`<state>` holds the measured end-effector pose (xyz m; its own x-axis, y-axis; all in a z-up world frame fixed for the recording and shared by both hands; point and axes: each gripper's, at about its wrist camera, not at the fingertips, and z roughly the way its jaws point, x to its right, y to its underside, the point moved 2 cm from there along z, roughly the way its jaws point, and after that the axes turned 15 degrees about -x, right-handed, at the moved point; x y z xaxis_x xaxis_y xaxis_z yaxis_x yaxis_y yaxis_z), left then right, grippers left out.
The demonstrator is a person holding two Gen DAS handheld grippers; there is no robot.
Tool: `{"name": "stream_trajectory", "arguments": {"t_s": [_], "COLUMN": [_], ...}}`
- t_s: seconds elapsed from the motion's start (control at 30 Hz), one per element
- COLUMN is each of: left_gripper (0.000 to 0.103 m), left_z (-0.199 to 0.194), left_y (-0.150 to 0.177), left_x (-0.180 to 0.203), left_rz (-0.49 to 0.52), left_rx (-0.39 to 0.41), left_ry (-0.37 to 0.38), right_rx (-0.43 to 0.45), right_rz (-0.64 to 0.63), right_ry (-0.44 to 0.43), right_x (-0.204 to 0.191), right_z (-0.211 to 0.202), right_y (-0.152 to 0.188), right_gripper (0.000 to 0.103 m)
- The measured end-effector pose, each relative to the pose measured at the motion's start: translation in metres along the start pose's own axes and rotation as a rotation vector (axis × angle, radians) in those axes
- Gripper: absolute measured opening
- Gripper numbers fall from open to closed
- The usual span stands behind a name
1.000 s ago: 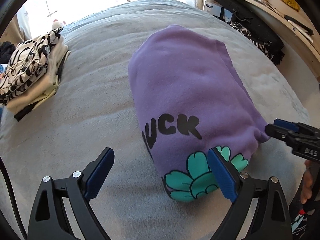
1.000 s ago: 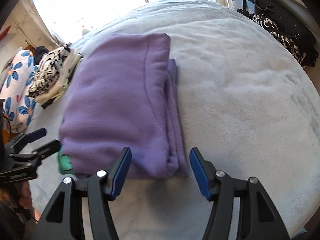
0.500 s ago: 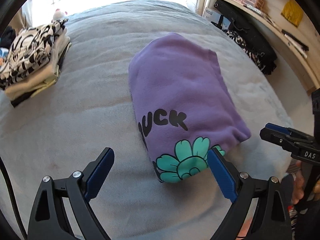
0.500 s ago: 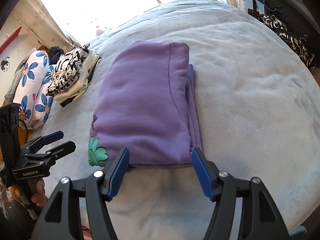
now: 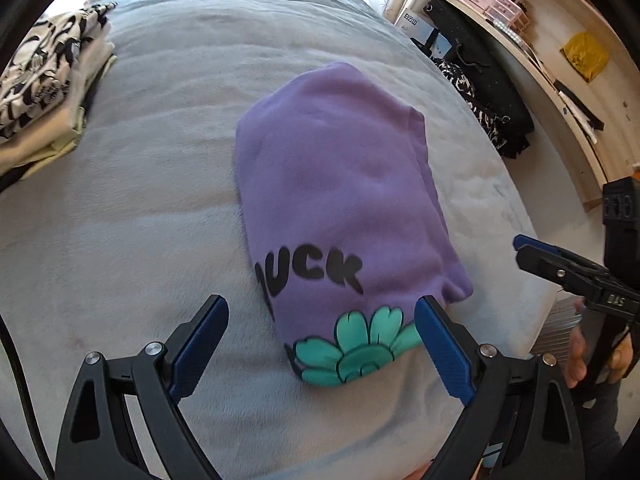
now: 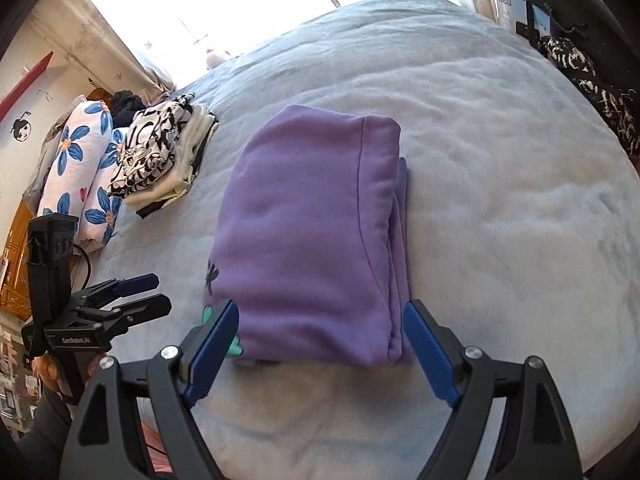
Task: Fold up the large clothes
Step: 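Grasp the folded hoodie bundle with both grippers and lift it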
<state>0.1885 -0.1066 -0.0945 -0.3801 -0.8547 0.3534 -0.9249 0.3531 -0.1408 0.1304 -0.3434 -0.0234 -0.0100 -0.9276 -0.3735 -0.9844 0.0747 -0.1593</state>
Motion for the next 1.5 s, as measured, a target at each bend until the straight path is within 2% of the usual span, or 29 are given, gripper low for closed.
{"name": "stream_trajectory", "arguments": {"t_s": [0.23,0.43,0.5,0.53,0.6,0.7,0.8,1.1,1.37,1.5], "left_gripper": [0.093,0.093,0.093,0.094,0.099,0.102,0.103,0.103,0.103,0.103], "left_z": [0.030,0.058,0.065,0.068,0.073,0.080,0.089,0.108,0.125,0.128], "left_y": [-0.031,-0.049,-0.052,-0.053,-0.056,-0.060,-0.065,-0.067,-0.068,-0.070], "left_x": [-0.016,-0.031,-0.033,-0.034,-0.035,-0.035,-0.035,-0.038,-0.041,-0.040], "left_rz": [-0.035,-0.062,-0.060,-0.058,-0.056,-0.038,-0.033,-0.009,-0.018,-0.026], "left_rx": [-0.038,-0.074,-0.080,-0.082,-0.082,-0.078,-0.090,-0.065,-0.079,-0.089], "left_ry": [0.094,0.149,0.172,0.188,0.208,0.229,0.279,0.340,0.443,0.456], "right_rx": [-0.072,-0.128,-0.135,-0.136,-0.139,-0.147,-0.161,-0.225,-0.205,-0.185], "right_rz": [0.061,0.092,0.102,0.103,0.100,0.084,0.070,0.083,0.067,0.075], "right_ry": [-0.060,-0.136,-0.165,-0.178,-0.199,-0.265,-0.325,-0.489,-0.480,-0.489], "right_x": [0.033,0.058,0.066,0.069,0.074,0.079,0.080,0.093,0.093,0.083], "right_z": [0.039,0.075,0.085,0.089,0.096,0.104,0.115,0.146,0.145,0.145], "right_y": [-0.034,-0.048,-0.052,-0.053,-0.055,-0.057,-0.061,-0.073,-0.071,-0.070], "right_gripper": [0.085,0.085,0.090,0.097,0.100,0.101,0.101,0.103,0.103,0.101]}}
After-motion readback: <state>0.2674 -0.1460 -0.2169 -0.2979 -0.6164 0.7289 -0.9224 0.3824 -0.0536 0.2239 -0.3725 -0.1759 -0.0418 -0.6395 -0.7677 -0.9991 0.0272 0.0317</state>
